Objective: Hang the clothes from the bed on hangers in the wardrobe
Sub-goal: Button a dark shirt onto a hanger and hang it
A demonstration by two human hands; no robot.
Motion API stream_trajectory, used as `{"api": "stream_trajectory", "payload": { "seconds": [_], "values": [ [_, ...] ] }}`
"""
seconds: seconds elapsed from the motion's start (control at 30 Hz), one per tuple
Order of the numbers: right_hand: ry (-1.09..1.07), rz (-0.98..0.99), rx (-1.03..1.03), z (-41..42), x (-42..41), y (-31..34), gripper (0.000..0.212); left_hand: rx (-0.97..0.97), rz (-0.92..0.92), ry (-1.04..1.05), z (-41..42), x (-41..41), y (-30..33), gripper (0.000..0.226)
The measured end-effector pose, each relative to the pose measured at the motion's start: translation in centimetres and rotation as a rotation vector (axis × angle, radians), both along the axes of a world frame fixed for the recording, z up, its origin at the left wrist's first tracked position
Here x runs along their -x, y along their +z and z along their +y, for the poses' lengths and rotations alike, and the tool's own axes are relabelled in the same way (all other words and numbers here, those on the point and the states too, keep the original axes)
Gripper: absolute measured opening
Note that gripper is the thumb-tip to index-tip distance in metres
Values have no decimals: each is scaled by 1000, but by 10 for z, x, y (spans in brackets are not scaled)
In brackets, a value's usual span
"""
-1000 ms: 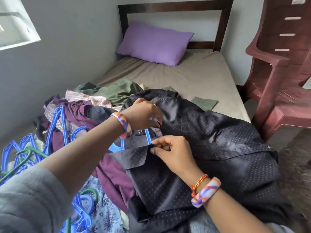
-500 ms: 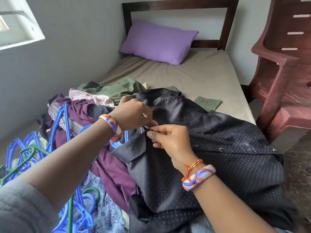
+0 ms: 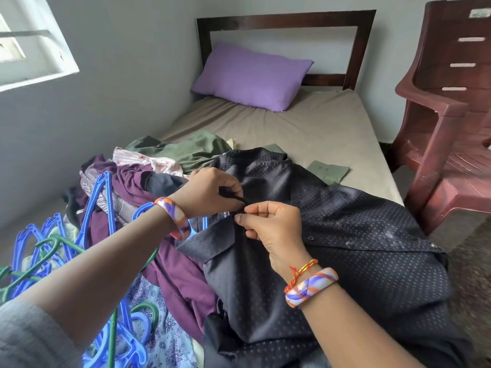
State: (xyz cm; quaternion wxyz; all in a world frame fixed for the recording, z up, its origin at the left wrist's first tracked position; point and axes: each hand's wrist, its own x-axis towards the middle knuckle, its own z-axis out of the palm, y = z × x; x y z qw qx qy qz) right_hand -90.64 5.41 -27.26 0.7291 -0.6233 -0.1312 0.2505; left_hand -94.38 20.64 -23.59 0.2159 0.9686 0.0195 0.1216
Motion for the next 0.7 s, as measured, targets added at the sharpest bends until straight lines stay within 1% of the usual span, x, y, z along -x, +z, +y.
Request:
{"api": "stream_trajectory", "payload": {
  "seconds": [0.07, 0.17, 0.2, 0.27, 0.33, 0.4, 0.47, 0.57, 0.63, 0.7],
  "values": [
    [-45, 14, -23, 1, 0, 2, 29, 33, 13, -41, -3, 0, 1, 32],
    [-68, 47, -40, 1, -1, 6, 39, 99, 28, -96, -1, 3, 0, 43],
    [-71, 51, -37, 2, 0, 7, 40, 131, 25, -100, -1, 4, 0, 40],
    [-85, 69, -29, 2, 0, 7, 40, 205, 24, -103, 0, 6, 0, 24],
    [-93, 92, -35, 2, 0, 5, 40, 230, 37, -109, 0, 9, 1, 14],
    [-76, 121, -57, 2, 1, 4, 40, 176, 64, -119, 2, 11, 1, 5],
    [-45, 151, -85, 2, 4, 2, 38, 104, 61, -123, 2, 12, 2, 12],
    [-19, 180, -119, 2, 6, 0, 35, 21, 29, -113, -2, 12, 0, 14],
    [-16, 211, -138, 1, 6, -1, 34, -33, 10, -102, -3, 13, -1, 22],
    [-17, 247, -141, 2, 6, -2, 33, -81, 9, -108, -4, 14, 0, 17]
  ]
}}
